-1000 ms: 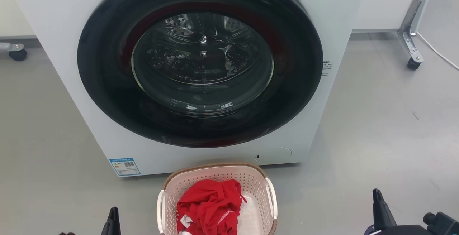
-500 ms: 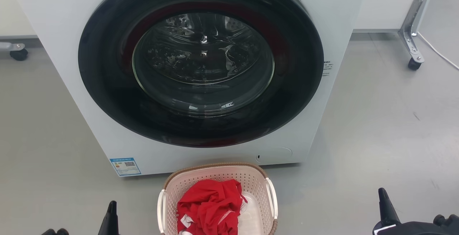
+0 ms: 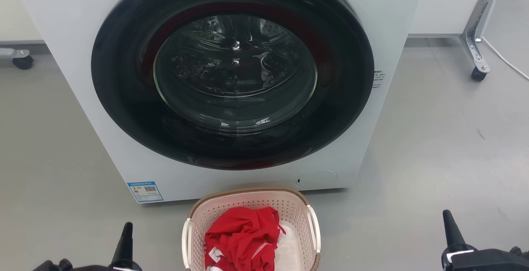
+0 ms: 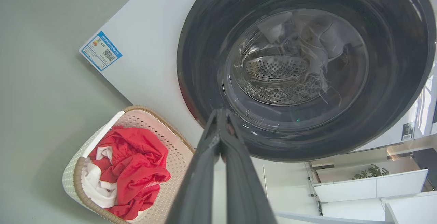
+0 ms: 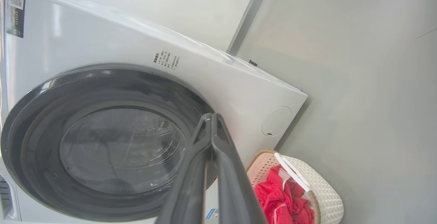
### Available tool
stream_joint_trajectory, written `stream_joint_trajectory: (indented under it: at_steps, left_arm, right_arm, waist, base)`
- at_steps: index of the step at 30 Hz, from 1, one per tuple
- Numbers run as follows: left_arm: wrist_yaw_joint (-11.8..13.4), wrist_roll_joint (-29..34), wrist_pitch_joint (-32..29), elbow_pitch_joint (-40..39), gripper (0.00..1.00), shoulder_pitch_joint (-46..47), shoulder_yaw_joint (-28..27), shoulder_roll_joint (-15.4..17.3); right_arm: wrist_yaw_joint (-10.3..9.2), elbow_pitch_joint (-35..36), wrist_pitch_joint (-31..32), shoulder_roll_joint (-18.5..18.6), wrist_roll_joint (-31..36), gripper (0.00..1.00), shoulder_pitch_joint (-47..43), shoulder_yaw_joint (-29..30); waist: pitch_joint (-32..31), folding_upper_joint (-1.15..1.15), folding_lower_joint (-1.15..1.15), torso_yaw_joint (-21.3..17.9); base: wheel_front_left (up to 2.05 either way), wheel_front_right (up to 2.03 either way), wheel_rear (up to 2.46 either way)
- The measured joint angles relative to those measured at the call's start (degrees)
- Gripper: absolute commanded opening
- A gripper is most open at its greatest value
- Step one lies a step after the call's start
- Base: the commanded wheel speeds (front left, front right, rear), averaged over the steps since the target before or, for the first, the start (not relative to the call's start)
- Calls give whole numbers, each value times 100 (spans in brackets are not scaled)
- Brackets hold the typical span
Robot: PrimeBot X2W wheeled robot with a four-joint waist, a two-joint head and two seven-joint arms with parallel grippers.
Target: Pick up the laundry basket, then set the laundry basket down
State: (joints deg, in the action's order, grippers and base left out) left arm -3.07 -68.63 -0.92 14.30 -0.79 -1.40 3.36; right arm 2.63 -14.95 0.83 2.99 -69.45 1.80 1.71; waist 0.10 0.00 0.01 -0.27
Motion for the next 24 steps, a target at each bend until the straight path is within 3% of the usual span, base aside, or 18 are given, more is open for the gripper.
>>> stream_joint_trajectory:
  at_steps: [24]
  left_arm:
    - [-353,-1924,-481,215,0,416,-338,-73]
  right_arm:
    - [354,-190,476,-38,-1876,0,252,505]
  waist:
    - [0,0,-1,23]
  base:
    - [0,0,0]
